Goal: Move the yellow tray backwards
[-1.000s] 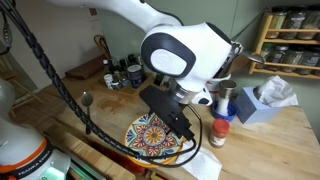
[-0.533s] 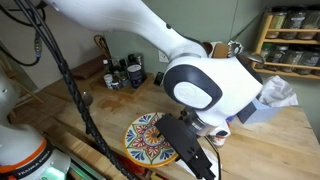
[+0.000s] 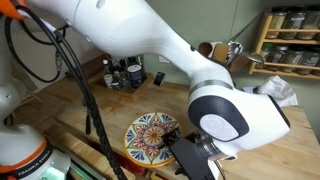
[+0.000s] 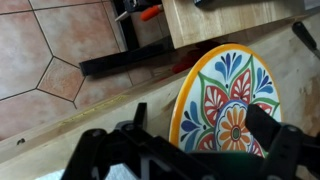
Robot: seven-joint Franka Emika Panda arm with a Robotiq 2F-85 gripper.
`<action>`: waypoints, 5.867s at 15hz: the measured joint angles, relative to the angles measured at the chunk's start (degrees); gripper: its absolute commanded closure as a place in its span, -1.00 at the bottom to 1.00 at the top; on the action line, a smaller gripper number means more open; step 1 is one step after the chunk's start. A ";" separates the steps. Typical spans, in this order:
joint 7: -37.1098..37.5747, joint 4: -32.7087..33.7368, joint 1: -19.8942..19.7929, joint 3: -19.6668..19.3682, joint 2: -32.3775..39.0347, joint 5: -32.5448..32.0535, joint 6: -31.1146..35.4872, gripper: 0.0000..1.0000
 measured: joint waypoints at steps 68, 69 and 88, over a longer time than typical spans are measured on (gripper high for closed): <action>-8.79 2.83 -18.00 9.23 12.44 28.75 -18.75 0.96; -8.96 2.89 -18.12 9.17 12.41 28.65 -19.68 0.96; -3.06 2.39 -15.29 8.42 10.10 27.56 -31.18 0.96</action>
